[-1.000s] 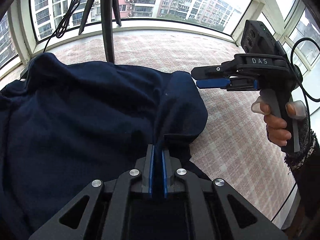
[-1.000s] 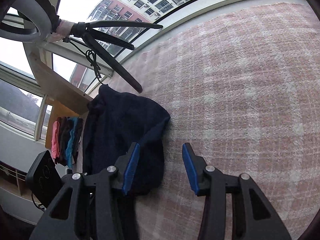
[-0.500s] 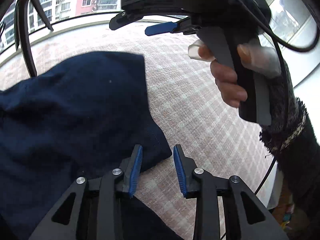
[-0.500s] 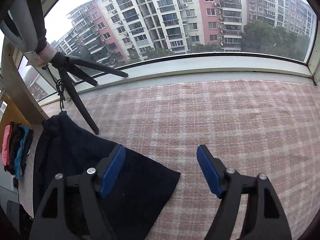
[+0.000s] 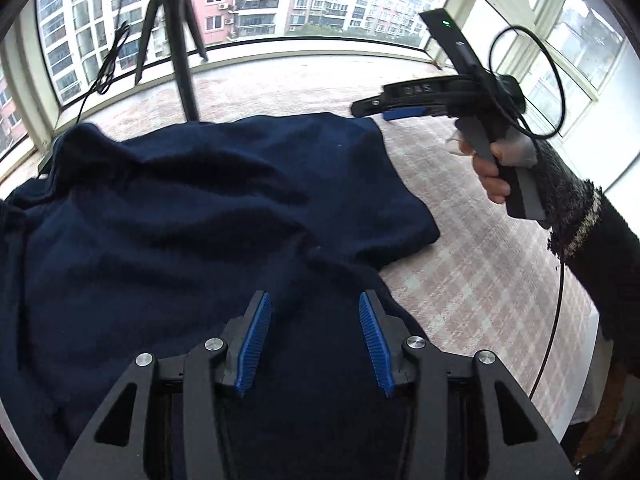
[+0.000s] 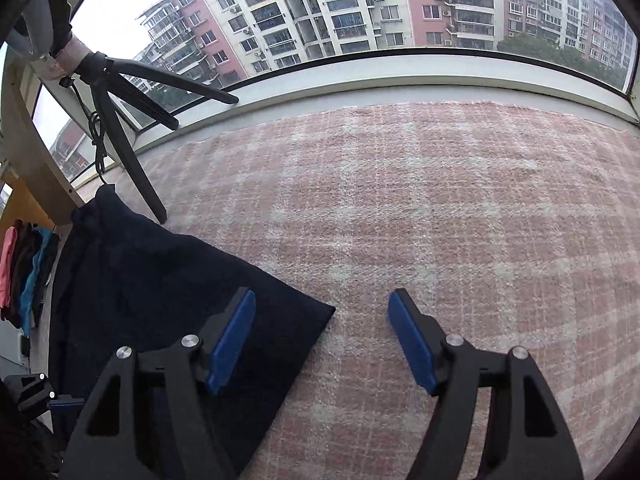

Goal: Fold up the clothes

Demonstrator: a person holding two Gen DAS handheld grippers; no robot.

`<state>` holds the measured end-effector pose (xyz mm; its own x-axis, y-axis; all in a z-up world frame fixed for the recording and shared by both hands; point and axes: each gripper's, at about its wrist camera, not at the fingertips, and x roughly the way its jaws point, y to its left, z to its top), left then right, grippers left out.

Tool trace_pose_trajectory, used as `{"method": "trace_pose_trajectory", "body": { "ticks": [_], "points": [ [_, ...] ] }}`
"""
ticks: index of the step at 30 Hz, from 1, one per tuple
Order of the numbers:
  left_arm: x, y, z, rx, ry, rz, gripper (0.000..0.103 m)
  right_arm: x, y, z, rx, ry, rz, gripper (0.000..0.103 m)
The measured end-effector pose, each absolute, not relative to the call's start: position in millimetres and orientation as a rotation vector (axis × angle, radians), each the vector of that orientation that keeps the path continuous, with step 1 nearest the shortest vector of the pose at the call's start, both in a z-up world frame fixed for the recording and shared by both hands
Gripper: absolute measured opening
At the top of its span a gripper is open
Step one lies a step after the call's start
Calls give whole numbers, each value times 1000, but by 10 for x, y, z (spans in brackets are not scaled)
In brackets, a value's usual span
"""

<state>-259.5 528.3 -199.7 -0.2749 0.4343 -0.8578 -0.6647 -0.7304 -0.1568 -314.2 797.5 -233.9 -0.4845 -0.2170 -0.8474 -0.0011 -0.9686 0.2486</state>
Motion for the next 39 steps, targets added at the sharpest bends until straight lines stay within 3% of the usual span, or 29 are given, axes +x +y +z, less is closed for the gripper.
{"method": "trace_pose_trajectory", "body": {
  "ticks": [2, 6, 8, 10, 11, 13, 16, 17, 18, 22, 27, 34, 37, 38, 39],
  "points": [
    [-2474, 5633, -2005, -1194, 405, 2001, 46, -3166, 7931, -2348, 1523, -290, -2574, 68],
    [-2451, 6158, -2143, -1127, 539, 1969, 46, -3214, 7844, -2367, 1525, -215, -2557, 36],
    [-2525, 6284, -2265, -1145, 590, 1982, 45, -3217, 7841, -2366, 1525, -235, -2551, 36],
    [-2620, 6306, -2336, -1176, 565, 1985, 35, -3220, 7840, -2364, 1525, -258, -2544, 36],
    [-2657, 6284, -2319, -1177, 517, 1979, 14, -3221, 7840, -2363, 1525, -269, -2541, 36],
    [-2729, 6237, -2314, -1205, 458, 1964, 7, -3224, 7839, -2361, 1525, -292, -2535, 35],
    [-2774, 6129, -2281, -1208, 388, 1966, 6, -3227, 7838, -2359, 1524, -325, -2525, 34],
    [-2789, 6093, -2270, -1214, 362, 1966, 6, -3228, 7837, -2358, 1524, -336, -2522, 23],
    [-2807, 6056, -2259, -1220, 335, 1969, 6, -3230, 7837, -2357, 1524, -347, -2518, 5],
    [-2879, 5951, -2207, -1254, 214, 1972, 6, -3235, 7835, -2354, 1523, -392, -2505, 4],
    [-2995, 5558, -2036, -1267, -37, 2005, 5, -3183, 7709, -1911, 1303, -538, -2567, 4],
    [-2936, 4397, -2040, -1302, -402, 2286, 7, -3379, 6630, -1429, 1125, -365, -2410, 4],
    [-2936, 3989, -2235, -1449, -512, 2302, 24, -3404, 6251, -1376, 1187, -258, -2365, 20],
    [-2937, 3893, -2261, -1478, -520, 2298, 24, -3349, 6309, -1357, 1179, -274, -2382, 34],
    [-2939, 3814, -2253, -1492, -515, 2294, 24, -3239, 6439, -1360, 1184, -301, -2410, 40]
  ]
}}
